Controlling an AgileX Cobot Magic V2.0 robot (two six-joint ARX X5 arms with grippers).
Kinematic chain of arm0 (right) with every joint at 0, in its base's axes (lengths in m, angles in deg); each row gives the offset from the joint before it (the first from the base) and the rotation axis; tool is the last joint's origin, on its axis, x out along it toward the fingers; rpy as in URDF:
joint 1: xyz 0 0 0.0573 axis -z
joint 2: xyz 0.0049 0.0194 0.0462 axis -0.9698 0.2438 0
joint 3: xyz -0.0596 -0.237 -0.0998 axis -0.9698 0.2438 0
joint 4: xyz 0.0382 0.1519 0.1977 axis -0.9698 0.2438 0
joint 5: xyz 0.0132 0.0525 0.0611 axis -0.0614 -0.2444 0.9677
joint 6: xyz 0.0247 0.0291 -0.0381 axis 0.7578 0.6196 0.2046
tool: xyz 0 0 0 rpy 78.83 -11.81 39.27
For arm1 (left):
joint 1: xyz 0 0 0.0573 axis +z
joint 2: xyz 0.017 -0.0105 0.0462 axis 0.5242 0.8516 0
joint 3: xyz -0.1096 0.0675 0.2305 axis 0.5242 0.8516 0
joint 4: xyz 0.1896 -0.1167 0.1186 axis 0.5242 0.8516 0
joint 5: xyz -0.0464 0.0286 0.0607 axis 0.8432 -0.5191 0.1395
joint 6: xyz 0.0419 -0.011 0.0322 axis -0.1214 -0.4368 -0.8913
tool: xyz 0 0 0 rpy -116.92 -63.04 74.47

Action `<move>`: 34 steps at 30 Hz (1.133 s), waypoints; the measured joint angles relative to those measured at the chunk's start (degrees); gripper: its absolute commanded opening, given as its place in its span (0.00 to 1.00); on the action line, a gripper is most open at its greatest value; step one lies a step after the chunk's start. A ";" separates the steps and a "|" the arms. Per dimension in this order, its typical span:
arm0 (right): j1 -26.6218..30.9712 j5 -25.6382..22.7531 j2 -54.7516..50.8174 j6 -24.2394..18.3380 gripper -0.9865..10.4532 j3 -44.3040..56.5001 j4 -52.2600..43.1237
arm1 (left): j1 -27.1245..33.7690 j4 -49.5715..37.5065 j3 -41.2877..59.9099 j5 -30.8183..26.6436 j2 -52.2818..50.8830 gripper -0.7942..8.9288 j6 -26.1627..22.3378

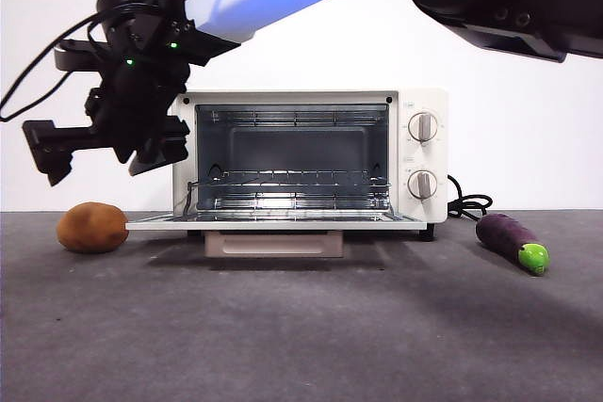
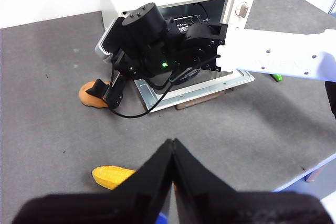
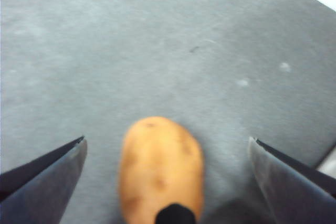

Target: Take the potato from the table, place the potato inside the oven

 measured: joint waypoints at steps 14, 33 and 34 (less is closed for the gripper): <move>-0.11 1.90 2.95 0.46 0.78 0.00 -0.24 | 0.00 0.00 0.02 0.02 0.92 0.08 -0.42; -0.11 2.10 4.24 1.95 0.67 0.00 -1.22 | 0.00 0.00 0.02 -1.49 1.01 0.08 -1.75; -0.11 2.12 4.26 1.97 0.64 0.00 -1.55 | 0.00 0.00 0.02 -1.49 1.01 0.08 -1.86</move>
